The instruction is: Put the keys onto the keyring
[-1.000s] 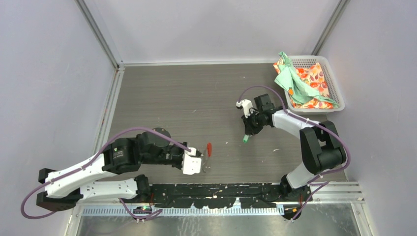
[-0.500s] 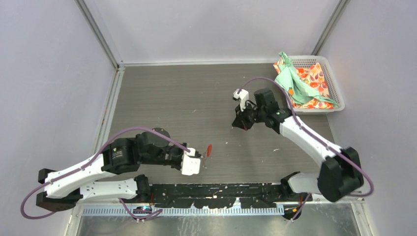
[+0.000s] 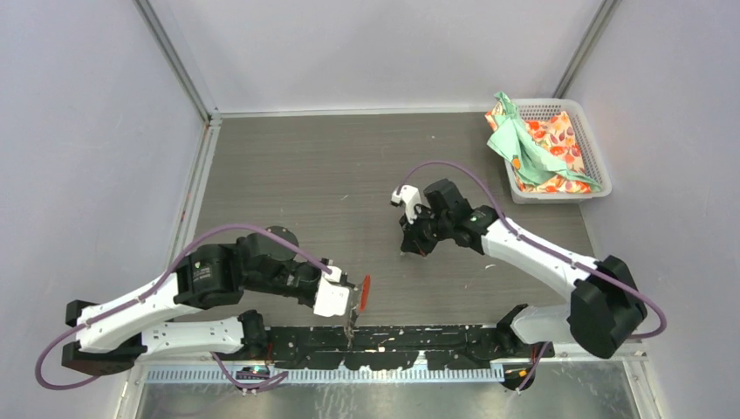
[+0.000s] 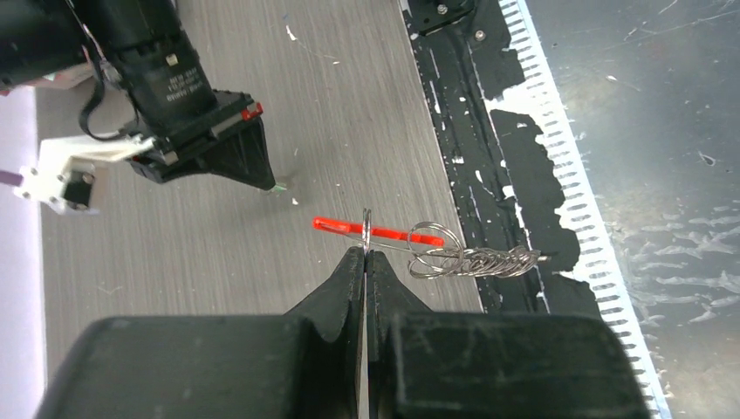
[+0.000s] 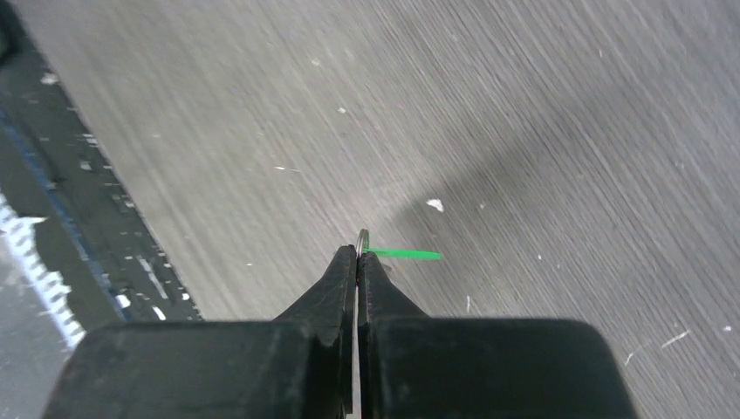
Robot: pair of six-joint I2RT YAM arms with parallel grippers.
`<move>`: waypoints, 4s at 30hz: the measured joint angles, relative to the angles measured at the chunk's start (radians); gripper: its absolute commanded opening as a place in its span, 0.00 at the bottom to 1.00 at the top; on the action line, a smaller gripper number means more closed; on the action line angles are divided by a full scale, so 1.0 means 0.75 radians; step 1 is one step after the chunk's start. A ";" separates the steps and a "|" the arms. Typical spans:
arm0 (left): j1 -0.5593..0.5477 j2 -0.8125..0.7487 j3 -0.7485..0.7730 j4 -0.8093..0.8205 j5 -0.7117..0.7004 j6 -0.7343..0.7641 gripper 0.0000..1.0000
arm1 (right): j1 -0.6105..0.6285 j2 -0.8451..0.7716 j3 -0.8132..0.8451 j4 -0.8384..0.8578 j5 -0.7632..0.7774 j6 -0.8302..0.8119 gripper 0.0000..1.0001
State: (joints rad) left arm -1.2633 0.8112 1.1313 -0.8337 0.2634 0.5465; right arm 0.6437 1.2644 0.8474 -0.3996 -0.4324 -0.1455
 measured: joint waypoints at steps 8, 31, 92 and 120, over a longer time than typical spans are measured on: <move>0.000 -0.010 0.020 -0.033 0.018 -0.021 0.00 | 0.048 0.303 0.094 -0.036 0.252 0.039 0.01; 0.001 -0.010 0.037 -0.047 0.017 -0.013 0.00 | 0.071 0.298 0.075 0.249 0.494 0.271 0.29; 0.000 -0.009 0.061 -0.044 -0.002 0.043 0.00 | 0.083 0.402 -0.192 0.587 0.458 0.565 0.01; 0.007 0.183 0.109 -0.056 0.420 0.272 0.00 | 0.380 -0.385 0.644 -0.706 -0.181 -0.389 0.01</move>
State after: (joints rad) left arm -1.2583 0.9482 1.2133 -0.8761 0.5781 0.7506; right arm 0.9291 0.9756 1.3308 -0.9295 -0.5682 -0.4374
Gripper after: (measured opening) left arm 0.010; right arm 0.024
